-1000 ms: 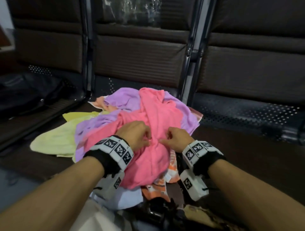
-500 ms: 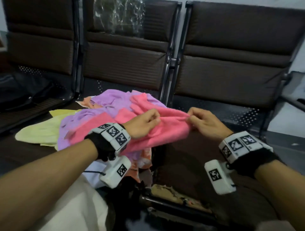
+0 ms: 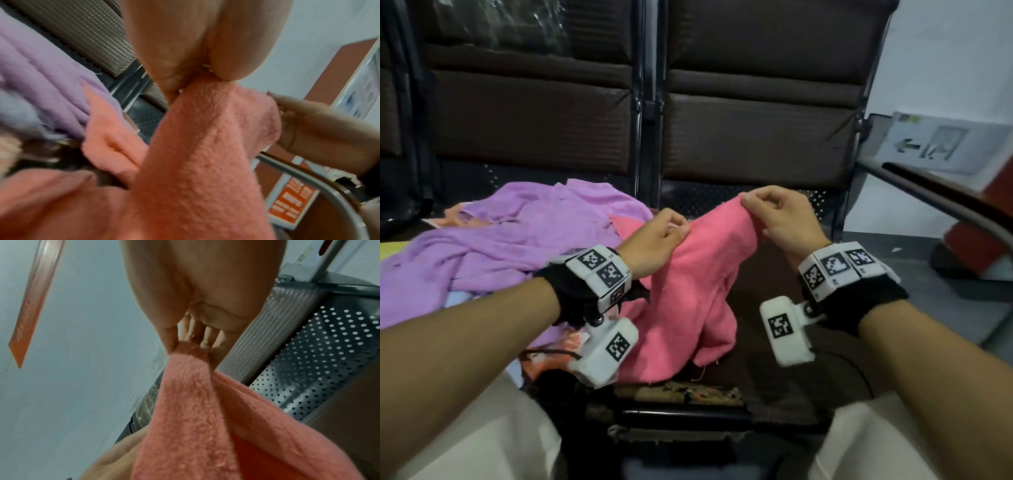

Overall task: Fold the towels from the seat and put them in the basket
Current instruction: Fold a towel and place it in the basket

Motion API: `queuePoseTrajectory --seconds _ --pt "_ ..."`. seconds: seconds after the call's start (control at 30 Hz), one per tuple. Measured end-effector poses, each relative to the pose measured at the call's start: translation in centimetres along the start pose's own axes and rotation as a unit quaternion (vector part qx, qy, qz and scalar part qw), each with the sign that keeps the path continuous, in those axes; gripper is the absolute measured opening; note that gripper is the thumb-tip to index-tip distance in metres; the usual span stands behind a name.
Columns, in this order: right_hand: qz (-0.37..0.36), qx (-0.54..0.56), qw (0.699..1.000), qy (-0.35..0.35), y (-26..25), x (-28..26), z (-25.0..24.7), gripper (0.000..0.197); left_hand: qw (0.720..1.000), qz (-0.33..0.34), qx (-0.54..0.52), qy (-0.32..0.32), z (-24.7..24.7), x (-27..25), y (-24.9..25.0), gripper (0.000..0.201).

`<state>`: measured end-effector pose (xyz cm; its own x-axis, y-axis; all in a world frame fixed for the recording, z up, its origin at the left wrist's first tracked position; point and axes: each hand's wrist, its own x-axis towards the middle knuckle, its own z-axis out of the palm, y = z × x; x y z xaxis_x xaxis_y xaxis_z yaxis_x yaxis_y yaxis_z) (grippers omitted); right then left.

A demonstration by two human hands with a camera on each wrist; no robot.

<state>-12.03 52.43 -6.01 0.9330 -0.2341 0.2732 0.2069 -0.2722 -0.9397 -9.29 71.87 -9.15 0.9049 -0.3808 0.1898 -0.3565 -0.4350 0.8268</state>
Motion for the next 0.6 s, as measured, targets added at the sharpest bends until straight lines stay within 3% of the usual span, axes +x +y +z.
queuePoseTrajectory --seconds 0.07,0.13,0.2,0.27,0.33,0.4,0.5,0.57,0.6 --pt "0.058 0.020 0.995 -0.077 0.7 0.1 1.0 0.008 0.999 -0.008 0.025 0.018 -0.6 0.4 -1.6 0.018" --pt "0.110 0.026 0.978 -0.178 1.6 0.1 2.2 0.020 0.998 0.000 0.054 0.025 -1.4 0.9 -2.5 0.021" --pt "0.122 -0.017 0.961 -0.249 2.5 0.2 3.0 0.026 0.996 0.018 0.084 0.020 -2.1 1.3 -3.1 0.023" --pt "0.108 -0.087 0.955 -0.261 3.2 0.6 3.1 0.022 0.994 0.011 0.105 -0.016 -2.3 1.3 -3.7 0.025" --pt "0.053 -0.235 0.937 -0.251 4.3 1.1 2.9 0.017 0.988 -0.022 0.122 -0.093 -1.8 0.6 -4.1 0.027" --pt "0.005 -0.415 0.872 -0.258 5.7 1.2 2.8 0.015 0.968 -0.037 0.180 -0.172 -0.9 -0.2 -4.4 0.033" --pt "0.054 -0.536 0.780 -0.319 7.9 0.7 3.0 0.035 0.927 -0.057 0.258 -0.265 0.2 -0.7 -4.6 0.049" --pt "0.070 -0.570 0.741 -0.348 9.0 0.4 3.4 0.042 0.913 -0.082 0.277 -0.288 0.7 -1.0 -4.6 0.055" --pt "0.062 -0.578 0.735 -0.349 9.3 0.3 3.6 0.039 0.907 -0.073 0.303 -0.282 1.0 -1.3 -4.7 0.055"
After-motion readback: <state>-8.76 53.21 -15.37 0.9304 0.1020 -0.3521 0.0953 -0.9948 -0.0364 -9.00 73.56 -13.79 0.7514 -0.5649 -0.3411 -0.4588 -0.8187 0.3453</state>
